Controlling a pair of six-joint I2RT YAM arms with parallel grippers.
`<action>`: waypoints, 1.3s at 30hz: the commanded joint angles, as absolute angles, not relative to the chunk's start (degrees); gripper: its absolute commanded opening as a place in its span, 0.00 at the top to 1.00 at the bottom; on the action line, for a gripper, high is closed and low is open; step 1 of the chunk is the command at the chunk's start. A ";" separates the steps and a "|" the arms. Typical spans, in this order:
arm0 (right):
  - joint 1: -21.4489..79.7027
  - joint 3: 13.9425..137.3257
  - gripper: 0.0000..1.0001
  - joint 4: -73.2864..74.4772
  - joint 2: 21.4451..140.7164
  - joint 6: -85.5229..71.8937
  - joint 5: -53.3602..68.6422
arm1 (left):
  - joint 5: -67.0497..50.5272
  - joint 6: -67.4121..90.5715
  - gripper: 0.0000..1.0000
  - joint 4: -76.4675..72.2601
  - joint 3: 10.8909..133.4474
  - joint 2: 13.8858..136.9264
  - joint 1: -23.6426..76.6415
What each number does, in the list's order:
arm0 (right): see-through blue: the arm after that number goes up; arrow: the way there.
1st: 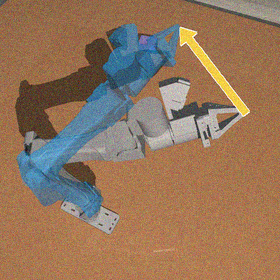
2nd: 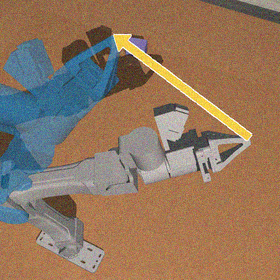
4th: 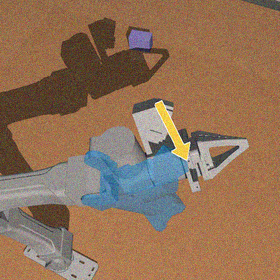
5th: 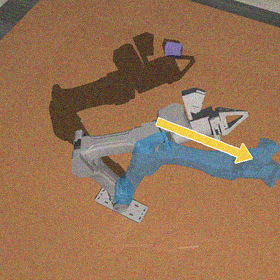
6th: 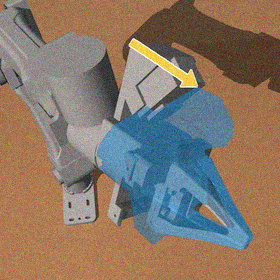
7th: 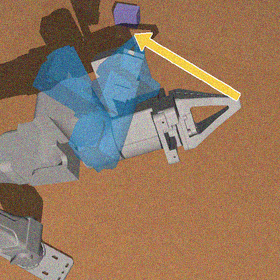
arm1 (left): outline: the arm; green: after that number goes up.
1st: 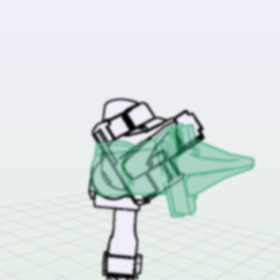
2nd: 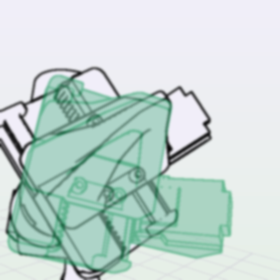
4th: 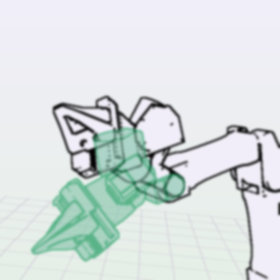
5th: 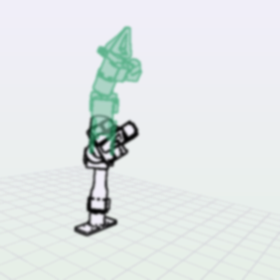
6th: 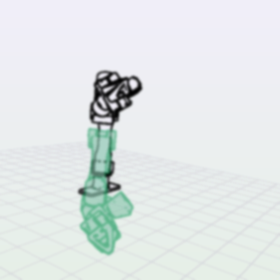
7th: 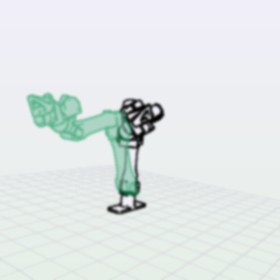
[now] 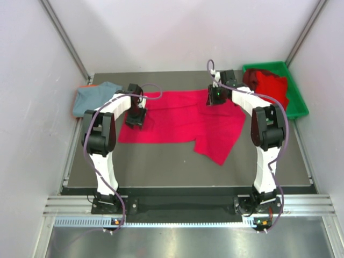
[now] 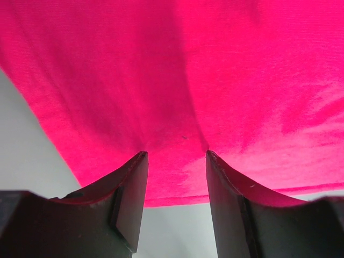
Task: Fold and stack the t-shirts
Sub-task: Fold the tshirt
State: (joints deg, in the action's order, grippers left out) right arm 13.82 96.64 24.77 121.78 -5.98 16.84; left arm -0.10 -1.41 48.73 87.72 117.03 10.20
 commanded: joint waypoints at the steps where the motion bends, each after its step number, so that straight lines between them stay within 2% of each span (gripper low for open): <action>1: 13.01 91.18 0.73 26.27 114.02 -0.54 14.95 | 2.72 -2.98 0.47 48.69 85.89 111.90 9.93; 2: 12.92 89.14 0.73 26.37 112.34 4.26 14.77 | 2.55 -3.77 0.47 47.82 84.83 110.75 9.41; 5: 12.66 81.49 0.73 26.46 105.24 13.40 14.42 | 2.82 -5.71 0.27 44.92 79.13 104.87 8.00; 6: 12.66 79.91 0.73 26.46 103.55 15.88 14.24 | 2.73 -6.67 0.25 42.91 77.88 102.07 7.91; 12: 12.83 66.65 0.73 26.98 91.86 30.11 17.22 | 2.29 -18.79 0.25 34.46 66.30 94.32 7.91; 18: 19.41 55.05 0.76 27.34 82.45 41.83 17.58 | 3.69 -25.14 0.29 28.30 58.37 91.85 7.74; 27: 29.79 44.66 0.80 27.50 74.54 45.53 18.28 | 6.15 -16.79 0.33 29.53 63.01 97.11 5.54; 39: 37.97 42.19 0.80 35.07 70.84 44.65 16.79 | 7.29 -17.58 0.33 28.83 68.72 100.10 3.43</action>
